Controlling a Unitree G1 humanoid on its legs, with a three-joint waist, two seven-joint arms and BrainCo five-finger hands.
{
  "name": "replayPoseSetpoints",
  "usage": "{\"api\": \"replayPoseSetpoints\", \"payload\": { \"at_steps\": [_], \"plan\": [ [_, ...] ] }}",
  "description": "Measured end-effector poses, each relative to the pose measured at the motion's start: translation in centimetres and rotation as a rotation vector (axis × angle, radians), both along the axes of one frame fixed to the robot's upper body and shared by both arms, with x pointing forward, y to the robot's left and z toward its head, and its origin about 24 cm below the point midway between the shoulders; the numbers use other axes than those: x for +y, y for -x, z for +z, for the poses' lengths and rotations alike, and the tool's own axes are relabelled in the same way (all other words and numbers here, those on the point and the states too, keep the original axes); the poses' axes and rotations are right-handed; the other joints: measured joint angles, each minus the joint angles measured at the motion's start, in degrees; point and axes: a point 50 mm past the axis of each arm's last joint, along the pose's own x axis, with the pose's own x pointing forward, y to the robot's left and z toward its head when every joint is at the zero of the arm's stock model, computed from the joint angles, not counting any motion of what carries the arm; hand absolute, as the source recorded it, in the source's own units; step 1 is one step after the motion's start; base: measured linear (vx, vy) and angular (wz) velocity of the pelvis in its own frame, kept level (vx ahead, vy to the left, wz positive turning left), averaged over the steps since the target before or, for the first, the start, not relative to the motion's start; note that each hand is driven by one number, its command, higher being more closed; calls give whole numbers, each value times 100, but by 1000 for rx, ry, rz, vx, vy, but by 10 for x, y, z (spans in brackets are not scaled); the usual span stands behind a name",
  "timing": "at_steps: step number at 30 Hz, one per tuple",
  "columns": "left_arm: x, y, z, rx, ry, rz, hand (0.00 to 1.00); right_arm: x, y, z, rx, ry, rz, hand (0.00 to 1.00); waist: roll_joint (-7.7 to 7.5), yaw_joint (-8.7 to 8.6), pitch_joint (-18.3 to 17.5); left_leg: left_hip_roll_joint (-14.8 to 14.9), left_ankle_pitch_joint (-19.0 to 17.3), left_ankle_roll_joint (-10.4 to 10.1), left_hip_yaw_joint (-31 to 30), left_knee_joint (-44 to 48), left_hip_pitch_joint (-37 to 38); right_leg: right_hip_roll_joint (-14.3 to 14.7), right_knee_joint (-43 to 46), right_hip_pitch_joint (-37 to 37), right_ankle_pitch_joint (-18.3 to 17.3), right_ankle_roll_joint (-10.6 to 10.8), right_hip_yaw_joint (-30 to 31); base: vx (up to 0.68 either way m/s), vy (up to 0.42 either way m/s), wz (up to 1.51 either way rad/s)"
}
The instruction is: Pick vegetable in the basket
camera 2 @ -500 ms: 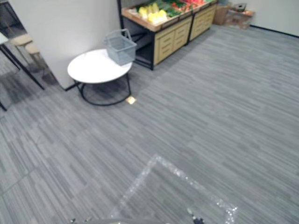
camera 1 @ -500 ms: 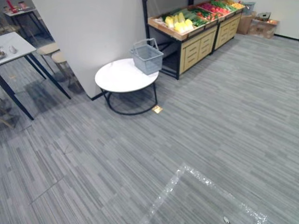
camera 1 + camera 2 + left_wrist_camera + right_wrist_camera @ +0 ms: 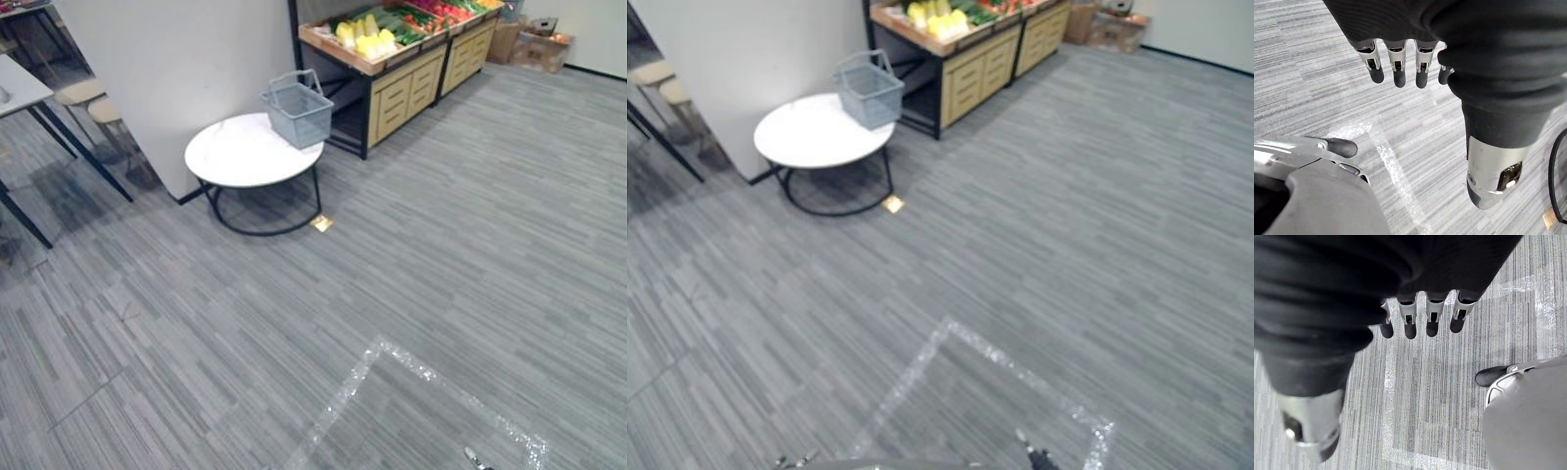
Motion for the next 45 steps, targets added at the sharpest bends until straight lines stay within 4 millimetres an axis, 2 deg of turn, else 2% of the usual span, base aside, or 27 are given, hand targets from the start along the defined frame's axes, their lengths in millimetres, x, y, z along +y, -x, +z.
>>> {"api": "replayPoseSetpoints", "payload": {
  "at_steps": [15,37,43,45],
  "plan": [
    [-1,3,-1,5,48,1,0,-3,-5,1,-12,-1,110,0,-2,7,0,0,-40,-60,107,-1,13,-2,-15,-9,6,-5,41,-5,0,-2],
    [-1,-1,-1,9,24,-14,0,-7,-5,2,22,43,101,0,-15,-4,97,-15,-44,-67,-33,-1,-119,-9,-63,-63,8,-4,-100,-3,-1,3],
    [0,-13,0,-5,1,-20,0,-7,-20,4,-12,49,100,0,41,-108,307,39,-6,-99,4,2,-356,8,89,-365,-6,-17,-121,-6,-4,-3],
    [2,-18,1,-13,-13,-16,0,-6,-30,6,-38,51,100,0,4,-110,460,102,-2,-118,171,126,-488,-22,478,-680,-86,-132,-96,5,-8,-31]
  ]
}}
